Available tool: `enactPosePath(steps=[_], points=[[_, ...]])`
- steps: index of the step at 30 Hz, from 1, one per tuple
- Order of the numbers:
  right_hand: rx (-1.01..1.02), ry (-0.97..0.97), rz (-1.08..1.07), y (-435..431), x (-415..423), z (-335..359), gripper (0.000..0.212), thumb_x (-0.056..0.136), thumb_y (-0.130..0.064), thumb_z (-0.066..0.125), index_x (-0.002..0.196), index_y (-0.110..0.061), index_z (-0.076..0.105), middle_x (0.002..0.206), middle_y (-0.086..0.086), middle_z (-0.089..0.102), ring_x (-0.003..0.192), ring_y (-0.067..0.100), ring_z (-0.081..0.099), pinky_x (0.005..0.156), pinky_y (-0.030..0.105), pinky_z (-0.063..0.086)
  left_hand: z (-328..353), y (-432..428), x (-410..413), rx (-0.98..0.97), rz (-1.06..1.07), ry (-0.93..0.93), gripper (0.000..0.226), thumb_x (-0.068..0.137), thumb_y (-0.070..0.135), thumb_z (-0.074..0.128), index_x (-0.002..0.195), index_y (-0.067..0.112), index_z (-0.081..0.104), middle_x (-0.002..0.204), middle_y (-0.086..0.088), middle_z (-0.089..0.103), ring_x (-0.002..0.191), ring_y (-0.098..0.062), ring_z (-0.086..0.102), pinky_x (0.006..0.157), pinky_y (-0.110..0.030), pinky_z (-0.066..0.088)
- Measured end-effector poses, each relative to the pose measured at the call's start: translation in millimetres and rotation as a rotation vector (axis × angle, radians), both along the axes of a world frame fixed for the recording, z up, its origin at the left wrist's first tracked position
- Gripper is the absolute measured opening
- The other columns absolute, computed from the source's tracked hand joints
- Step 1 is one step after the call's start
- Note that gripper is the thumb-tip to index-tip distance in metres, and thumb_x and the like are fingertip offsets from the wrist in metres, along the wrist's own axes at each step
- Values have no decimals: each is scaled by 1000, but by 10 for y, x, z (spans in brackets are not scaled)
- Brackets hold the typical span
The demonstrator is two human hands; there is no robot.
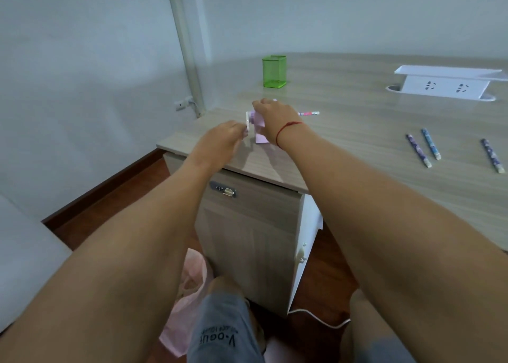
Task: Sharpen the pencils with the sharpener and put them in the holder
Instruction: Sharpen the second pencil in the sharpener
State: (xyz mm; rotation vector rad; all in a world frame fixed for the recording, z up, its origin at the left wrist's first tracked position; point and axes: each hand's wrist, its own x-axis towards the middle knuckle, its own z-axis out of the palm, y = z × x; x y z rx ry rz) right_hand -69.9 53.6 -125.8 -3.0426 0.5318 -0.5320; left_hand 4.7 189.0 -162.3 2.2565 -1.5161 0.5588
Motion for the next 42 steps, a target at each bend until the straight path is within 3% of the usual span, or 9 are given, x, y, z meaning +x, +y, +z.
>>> enactPosePath(steps=[4, 7, 16, 20, 25, 27, 32, 38, 42], points=[[7, -23, 18, -15, 14, -41, 41, 88, -20, 58, 127, -9, 50, 132, 11, 51, 120, 33, 53, 92, 38, 45, -37, -36, -9, 93, 2, 56, 25, 96, 19, 45, 92, -1, 59, 95, -22, 62, 86, -39, 59, 75, -45, 48], [-9, -49, -7, -21, 61, -61, 36, 93, -20, 50, 127, -9, 51, 131, 10, 53, 119, 34, 54, 91, 39, 46, 4, -95, 127, 183, -11, 79, 26, 95, 14, 45, 87, -5, 61, 93, -24, 65, 87, -39, 61, 78, -45, 49], [-10, -48, -25, -36, 125, -60, 29, 93, -15, 50, 122, -11, 54, 131, 7, 55, 119, 33, 54, 94, 39, 44, 150, -403, 475, 284, 109, 44, 20, 91, 16, 54, 98, 8, 71, 105, -19, 67, 98, -37, 63, 82, -39, 48], [-1, -17, -37, -51, 140, -37, 32, 88, -12, 58, 120, -13, 55, 130, 7, 55, 121, 31, 54, 94, 39, 44, 488, -531, 561, 186, 155, -63, 34, 96, 25, 45, 88, -2, 64, 93, -28, 62, 86, -43, 61, 69, -41, 46], [43, 14, -56, -29, 162, -22, 33, 84, -12, 63, 116, -16, 56, 128, 9, 54, 121, 34, 53, 98, 47, 45, 527, -429, 425, 90, 159, -70, 36, 100, 23, 38, 91, -3, 61, 96, -28, 60, 90, -43, 58, 73, -43, 44], [26, 6, -51, -12, 138, -28, 31, 87, -13, 59, 118, -14, 56, 128, 10, 54, 121, 34, 52, 95, 44, 45, 500, -394, 345, 30, 177, -34, 37, 100, 25, 36, 94, -2, 61, 98, -27, 60, 91, -42, 58, 74, -42, 42], [22, -22, -48, 16, 114, -22, 29, 92, -16, 53, 121, -10, 55, 129, 14, 53, 120, 36, 53, 95, 42, 45, 512, -240, 167, 46, 157, -87, 33, 101, 22, 36, 100, 0, 60, 101, -24, 61, 95, -39, 58, 76, -42, 42], [21, 28, -75, 60, 101, 20, 42, 84, -15, 67, 123, -11, 53, 130, 12, 54, 121, 34, 53, 94, 40, 46, 163, -63, 90, 49, 46, -62, 22, 97, 15, 45, 95, -1, 60, 95, -22, 62, 87, -40, 60, 71, -46, 47], [6, 10, -72, 41, 94, 38, 34, 95, -17, 50, 128, -7, 52, 133, 15, 53, 124, 35, 51, 97, 40, 43, 8, -83, 104, 155, 38, -2, 25, 95, 13, 43, 92, -3, 61, 93, -22, 62, 87, -39, 60, 75, -44, 48]])
